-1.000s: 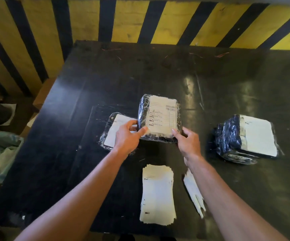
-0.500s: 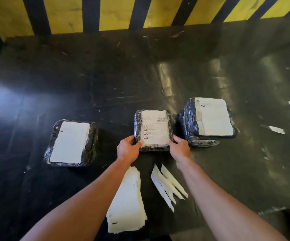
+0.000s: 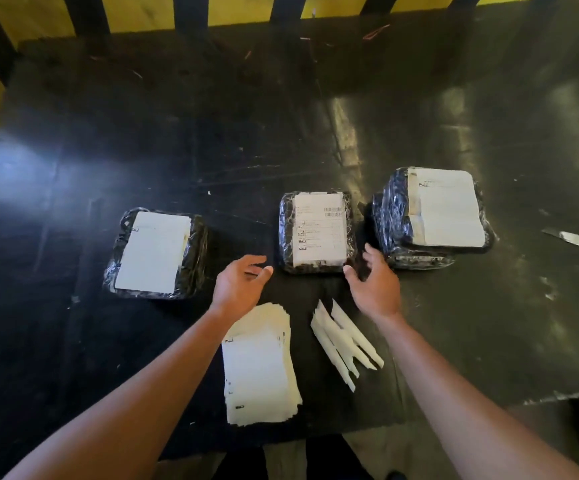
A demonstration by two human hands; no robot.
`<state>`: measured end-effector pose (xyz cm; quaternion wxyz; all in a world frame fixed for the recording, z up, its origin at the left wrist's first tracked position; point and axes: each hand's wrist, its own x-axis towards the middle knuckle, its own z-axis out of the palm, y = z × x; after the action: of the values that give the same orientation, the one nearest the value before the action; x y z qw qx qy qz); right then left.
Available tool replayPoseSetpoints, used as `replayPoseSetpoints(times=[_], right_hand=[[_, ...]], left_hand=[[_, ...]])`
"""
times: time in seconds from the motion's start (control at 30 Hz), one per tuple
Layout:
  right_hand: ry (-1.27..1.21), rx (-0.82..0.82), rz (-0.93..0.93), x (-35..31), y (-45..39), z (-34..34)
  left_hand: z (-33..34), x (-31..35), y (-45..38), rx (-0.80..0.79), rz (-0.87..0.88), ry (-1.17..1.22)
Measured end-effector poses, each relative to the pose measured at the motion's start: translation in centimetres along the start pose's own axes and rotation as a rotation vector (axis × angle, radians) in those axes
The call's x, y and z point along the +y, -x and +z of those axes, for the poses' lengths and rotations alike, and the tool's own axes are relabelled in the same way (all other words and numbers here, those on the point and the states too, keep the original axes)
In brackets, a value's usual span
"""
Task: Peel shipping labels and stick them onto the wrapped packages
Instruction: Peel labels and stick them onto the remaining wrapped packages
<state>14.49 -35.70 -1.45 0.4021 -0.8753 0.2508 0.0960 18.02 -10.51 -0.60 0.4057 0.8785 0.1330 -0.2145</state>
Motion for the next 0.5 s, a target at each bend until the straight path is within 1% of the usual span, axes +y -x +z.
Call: replayPoseSetpoints(times=[0.07,0.1,0.17,0.27,0.3,0.33,0.4,0.47,0.5], right_hand=[[0.014,0.041,-0.103,0.2,2.7,0.3],[0.010,0.035,-0.137,0.3,4.1,0.7],[-0.030,-0.027,-0.153,0.3,7.2,1.9],[-0.052,-0.181,-0.091,0.3,11.1,4.6],[-0.039,-0.228,-0.054,0.3,12.0,5.6],[-0.021,-0.266,-0.012,0.2,12.8,6.5],[-0.010,-0.305,0.081,0.1,13.6,7.9],[-0.038,-0.301,0.159,0.0,13.8,9.0],[-0.054,-0.292,0.189,0.0,13.7,9.4]], left_hand=[[-1.6,-2.4,2.4,0.009,0.022,-0.010],[-2.3,-3.8,3.6,0.019,0.016,-0.007],[-3.4,-6.7,6.1,0.049,-0.031,0.023],[-4.1,-10.6,9.6,0.109,-0.156,0.059],[-4.0,-11.5,10.6,0.106,-0.198,0.064],[-3.7,-12.3,11.4,0.082,-0.235,0.067],[-2.7,-13.3,12.4,-0.017,-0.289,0.063],[-1.6,-13.6,12.8,-0.101,-0.311,0.079],[-1.1,-13.6,12.8,-0.116,-0.310,0.084]])
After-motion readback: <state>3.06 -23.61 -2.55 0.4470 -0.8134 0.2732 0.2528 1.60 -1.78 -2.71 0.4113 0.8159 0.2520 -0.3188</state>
